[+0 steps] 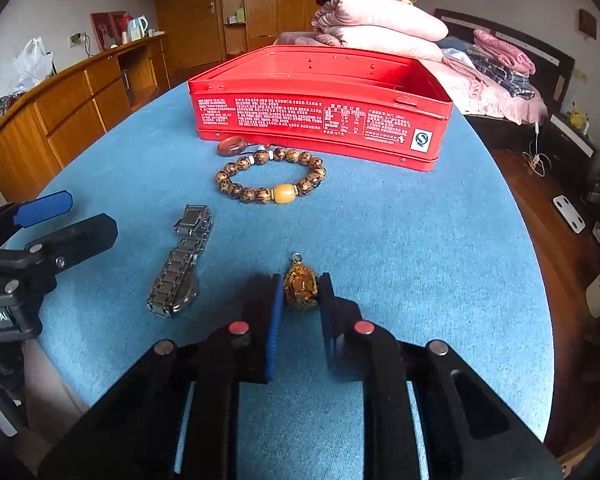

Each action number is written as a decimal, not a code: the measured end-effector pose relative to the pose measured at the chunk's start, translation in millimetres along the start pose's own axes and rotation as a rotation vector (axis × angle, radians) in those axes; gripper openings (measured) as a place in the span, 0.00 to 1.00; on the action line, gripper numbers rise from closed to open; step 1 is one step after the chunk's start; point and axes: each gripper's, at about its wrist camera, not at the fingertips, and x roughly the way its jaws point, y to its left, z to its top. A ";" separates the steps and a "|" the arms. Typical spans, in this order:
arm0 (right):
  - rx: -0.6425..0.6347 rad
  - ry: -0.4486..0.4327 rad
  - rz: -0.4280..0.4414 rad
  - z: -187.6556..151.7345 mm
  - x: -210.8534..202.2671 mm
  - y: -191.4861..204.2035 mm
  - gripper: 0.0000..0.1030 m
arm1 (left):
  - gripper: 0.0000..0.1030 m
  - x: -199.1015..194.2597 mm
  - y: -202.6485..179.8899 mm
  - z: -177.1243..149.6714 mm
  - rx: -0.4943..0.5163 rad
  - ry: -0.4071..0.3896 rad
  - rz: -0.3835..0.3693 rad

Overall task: Organize jewelry
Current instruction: 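Grasp the gold pendant with the right tool while the left tool grasps the silver watch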

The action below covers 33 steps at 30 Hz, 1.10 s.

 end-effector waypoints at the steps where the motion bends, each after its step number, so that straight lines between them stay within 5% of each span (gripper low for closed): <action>1: 0.009 -0.001 -0.005 -0.3 -1.3 -2.7 0.16 | 0.94 0.4 -1.8 -0.5 0.004 0.002 -0.005; 14: 0.108 -0.015 -0.059 -11.1 -14.8 -41.3 0.16 | 0.92 19.4 -45.6 -0.9 0.043 0.081 -0.085; 18: 0.115 -0.022 -0.047 -12.5 -15.7 -44.4 0.16 | 0.78 29.6 -51.0 -4.9 0.036 0.135 -0.065; 22: 0.120 -0.025 -0.037 -13.2 -15.3 -45.5 0.16 | 0.76 32.7 -54.0 -7.1 0.028 0.159 -0.055; 29: 0.128 -0.027 -0.025 -14.5 -15.4 -48.0 0.16 | 0.31 28.5 -59.2 -9.2 0.042 0.157 -0.051; 33: 0.124 -0.024 -0.024 -14.8 -15.1 -47.9 0.16 | 0.30 27.4 -54.8 -8.1 0.032 0.156 -0.073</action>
